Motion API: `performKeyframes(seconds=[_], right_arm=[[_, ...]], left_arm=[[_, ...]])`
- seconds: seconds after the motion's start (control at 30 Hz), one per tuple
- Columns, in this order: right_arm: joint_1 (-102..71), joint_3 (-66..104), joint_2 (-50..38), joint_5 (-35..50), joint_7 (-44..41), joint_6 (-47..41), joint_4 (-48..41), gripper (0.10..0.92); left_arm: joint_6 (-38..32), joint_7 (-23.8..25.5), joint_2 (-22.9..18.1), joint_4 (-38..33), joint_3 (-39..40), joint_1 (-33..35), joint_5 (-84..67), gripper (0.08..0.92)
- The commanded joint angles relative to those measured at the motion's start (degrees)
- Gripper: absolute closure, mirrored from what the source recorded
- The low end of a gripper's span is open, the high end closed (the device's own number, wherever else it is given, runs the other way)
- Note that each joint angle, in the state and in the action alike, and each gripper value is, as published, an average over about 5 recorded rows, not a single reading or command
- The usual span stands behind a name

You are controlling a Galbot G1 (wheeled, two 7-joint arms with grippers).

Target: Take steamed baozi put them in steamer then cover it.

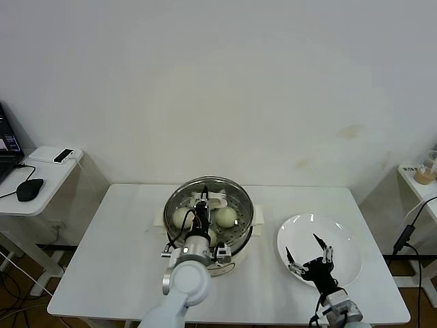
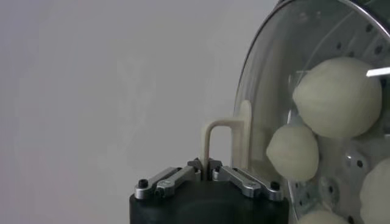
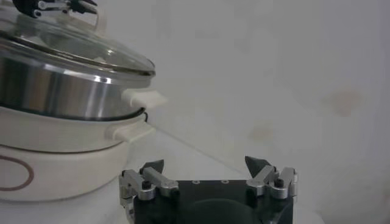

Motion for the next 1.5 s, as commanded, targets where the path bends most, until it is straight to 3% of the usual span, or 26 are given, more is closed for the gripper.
performKeyframes(seconds=[0.03, 0.5, 0.93, 1.13, 1.3, 1.5], right_arm=[[-0.15, -0.22, 0.17, -0.30, -0.05, 0.00, 0.26, 0.203], [-0.29, -0.35, 0.22, -0.63, -0.22, -0.03, 0.37, 0.203], [-0.79, -0.05, 0.16, -0.77, -0.11, 0.02, 0.28, 0.203], [-1.32, -0.04, 0.04, -0.88, -0.10, 0.14, 0.42, 0.203], [-1.90, 0.04, -0.57, -0.43, -0.09, 0.42, 0.27, 0.203], [-3.36, 0.70, -2.66, 2.71, 0.27, 1.43, 0.27, 0.203]], left_arm=[[-0.22, 0.42, -0.59, -0.57, 0.14, 1.16, 1.71, 0.868], [-0.55, 0.39, -1.09, -1.75, -0.37, 2.18, 1.70, 0.842], [-3.12, -2.49, 4.03, -13.71, -0.92, 10.29, -1.28, 0.482], [-5.98, -6.47, 7.17, -20.81, -2.83, 16.27, -9.82, 0.309], [-10.41, -11.81, 9.34, -24.63, -6.67, 25.06, -24.27, 0.193], [-23.92, -23.52, 4.97, -22.41, -19.33, 33.63, -56.58, 0.177]])
